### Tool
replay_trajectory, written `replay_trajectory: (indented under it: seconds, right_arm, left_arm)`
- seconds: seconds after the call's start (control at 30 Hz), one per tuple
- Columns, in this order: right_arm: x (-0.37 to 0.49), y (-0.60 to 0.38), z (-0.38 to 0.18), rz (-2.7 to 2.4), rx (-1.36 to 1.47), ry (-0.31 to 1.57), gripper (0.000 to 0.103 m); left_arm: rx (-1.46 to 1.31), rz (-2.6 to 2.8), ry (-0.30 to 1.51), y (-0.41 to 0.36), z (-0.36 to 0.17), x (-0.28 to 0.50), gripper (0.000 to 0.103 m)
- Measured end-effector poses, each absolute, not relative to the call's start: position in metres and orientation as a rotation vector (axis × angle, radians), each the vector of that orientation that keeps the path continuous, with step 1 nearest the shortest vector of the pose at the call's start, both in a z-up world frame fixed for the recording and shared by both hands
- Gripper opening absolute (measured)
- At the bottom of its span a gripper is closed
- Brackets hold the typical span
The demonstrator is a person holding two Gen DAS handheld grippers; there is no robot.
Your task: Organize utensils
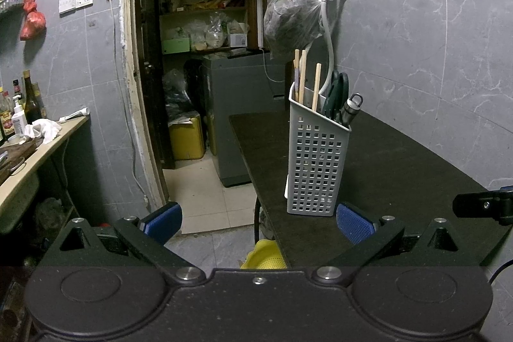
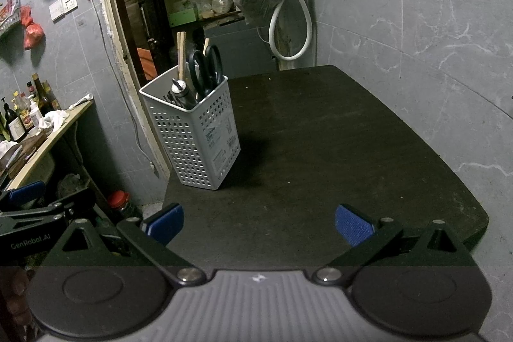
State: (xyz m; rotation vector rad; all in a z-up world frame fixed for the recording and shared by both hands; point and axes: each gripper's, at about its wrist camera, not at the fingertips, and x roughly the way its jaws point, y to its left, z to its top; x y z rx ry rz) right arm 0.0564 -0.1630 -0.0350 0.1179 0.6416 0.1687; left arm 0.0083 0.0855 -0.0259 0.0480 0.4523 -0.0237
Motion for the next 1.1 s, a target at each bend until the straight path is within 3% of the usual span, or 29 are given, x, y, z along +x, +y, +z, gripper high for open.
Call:
replay_trajectory:
  seconds: [1.1]
  right_arm:
    - [0.0577,-0.1681,-0.0393,0.167,0.117,0.653,0.103]
  left_arm:
    - [0.039,-0.076,0.473,0.0783,-0.0286,0.0122,0.102]
